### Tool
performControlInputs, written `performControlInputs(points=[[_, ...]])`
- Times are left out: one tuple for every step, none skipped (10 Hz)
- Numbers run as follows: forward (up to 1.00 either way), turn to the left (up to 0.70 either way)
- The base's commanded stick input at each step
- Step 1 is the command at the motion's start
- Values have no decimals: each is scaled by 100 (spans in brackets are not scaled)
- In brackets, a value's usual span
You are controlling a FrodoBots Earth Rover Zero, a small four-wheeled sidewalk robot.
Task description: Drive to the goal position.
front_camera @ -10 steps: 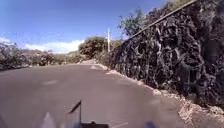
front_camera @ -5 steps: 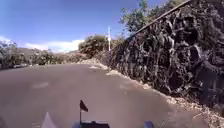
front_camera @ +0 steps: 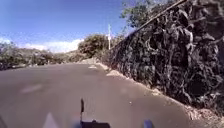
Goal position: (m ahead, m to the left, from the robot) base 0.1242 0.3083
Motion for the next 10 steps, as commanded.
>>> performControlInputs(points=[[100,33],[100,19],[100,4],[100,2],[100,1],[100,0],[100,11],[100,24],[100,1],[100,15]])
